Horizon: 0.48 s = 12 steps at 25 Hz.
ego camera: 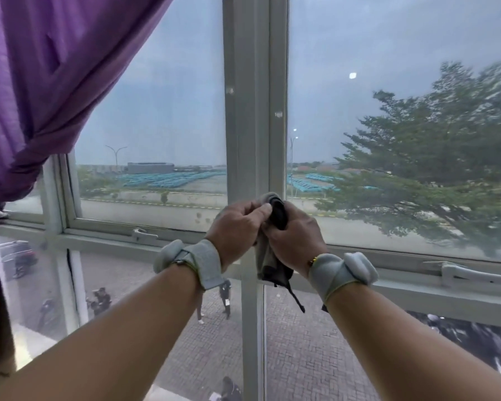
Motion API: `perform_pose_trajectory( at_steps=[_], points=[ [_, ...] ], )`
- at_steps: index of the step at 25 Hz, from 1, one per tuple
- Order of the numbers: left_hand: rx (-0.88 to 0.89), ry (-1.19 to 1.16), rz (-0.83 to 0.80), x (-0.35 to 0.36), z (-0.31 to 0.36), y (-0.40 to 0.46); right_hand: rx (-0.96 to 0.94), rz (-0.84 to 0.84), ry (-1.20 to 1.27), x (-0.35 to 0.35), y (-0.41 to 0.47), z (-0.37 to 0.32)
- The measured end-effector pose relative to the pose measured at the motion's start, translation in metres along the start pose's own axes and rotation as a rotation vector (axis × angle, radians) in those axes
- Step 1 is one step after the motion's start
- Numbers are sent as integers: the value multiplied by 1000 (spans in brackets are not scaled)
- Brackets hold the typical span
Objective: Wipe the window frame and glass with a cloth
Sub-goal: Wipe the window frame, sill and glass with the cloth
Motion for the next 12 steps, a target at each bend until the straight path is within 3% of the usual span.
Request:
perform_pose_trajectory(
  at_steps=[12],
  points=[
    [72,-9,-16,-34,-28,76,-128,-27,-54,59,60,6]
  ],
)
Point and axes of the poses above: each hand's wrist, its own y-axis towards the middle knuckle, its own x-axis out of the palm, z = x × y, the point moved 9 cm from there along y, towards the middle knuckle, and after that the axes turned 12 degrees about -x, right-handed, at the moved point
